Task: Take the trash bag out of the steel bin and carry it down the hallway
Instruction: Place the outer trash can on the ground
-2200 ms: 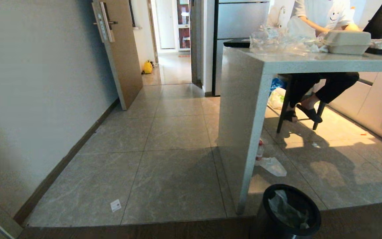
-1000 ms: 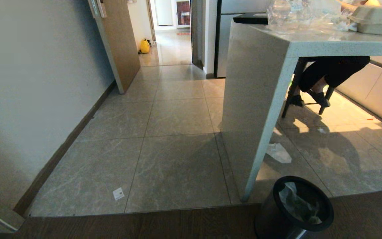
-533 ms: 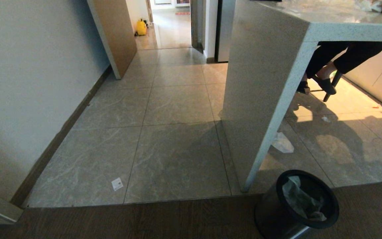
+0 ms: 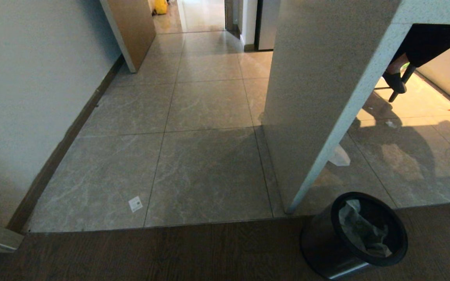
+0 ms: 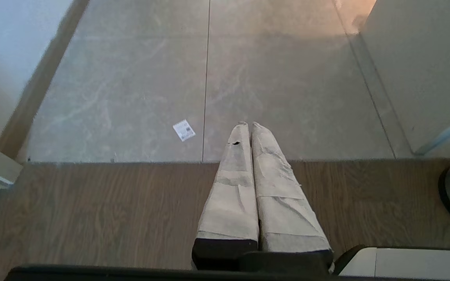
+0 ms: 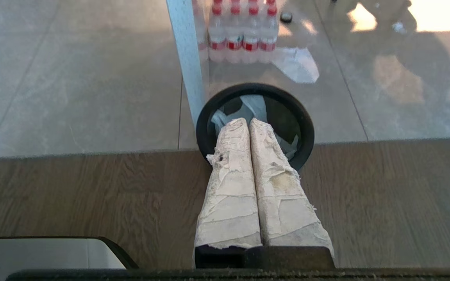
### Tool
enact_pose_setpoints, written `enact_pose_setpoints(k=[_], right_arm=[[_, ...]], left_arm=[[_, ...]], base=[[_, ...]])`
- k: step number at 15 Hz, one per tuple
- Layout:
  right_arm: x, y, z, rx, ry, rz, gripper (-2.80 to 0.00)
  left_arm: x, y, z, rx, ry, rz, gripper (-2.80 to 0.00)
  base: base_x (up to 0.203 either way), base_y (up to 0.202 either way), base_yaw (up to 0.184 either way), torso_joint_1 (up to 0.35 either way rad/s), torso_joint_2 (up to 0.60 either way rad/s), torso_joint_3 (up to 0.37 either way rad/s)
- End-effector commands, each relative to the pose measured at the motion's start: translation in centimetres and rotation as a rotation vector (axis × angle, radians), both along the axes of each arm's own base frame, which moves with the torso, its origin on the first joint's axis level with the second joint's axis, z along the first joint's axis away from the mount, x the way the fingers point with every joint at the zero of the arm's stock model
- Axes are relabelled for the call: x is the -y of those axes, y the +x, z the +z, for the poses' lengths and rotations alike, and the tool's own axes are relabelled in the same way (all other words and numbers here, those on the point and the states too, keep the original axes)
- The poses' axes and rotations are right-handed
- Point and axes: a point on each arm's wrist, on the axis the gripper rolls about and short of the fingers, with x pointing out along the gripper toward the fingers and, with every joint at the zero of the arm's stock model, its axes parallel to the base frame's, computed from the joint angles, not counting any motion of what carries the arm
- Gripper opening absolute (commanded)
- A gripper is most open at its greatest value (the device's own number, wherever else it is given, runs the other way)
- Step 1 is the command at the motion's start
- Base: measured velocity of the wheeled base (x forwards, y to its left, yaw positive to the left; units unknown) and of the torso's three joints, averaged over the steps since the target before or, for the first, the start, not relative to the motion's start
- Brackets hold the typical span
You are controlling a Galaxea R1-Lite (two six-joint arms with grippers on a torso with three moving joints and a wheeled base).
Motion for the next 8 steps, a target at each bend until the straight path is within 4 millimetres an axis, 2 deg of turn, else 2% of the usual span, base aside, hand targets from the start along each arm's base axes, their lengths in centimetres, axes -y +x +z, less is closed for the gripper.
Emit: enact_pose_setpoints(k=[1, 8], right_arm=[[0.0, 0.0, 0.0, 0.001, -0.001, 0.0, -2.8], [-0.02, -0.01, 0.0, 0.001, -0.015, 0.008, -2.8]], left_arm=[[0.0, 0.01, -0.04, -0.002, -0.001, 0.0, -2.8], [0.0, 0.0, 0.0, 0.0, -0.001, 0.0, -2.8]], base=[[0.0, 0.0, 0.0, 0.001, 0.01, -0.205], [0.0, 0.0, 0.0, 0.002, 0.0, -0.197]])
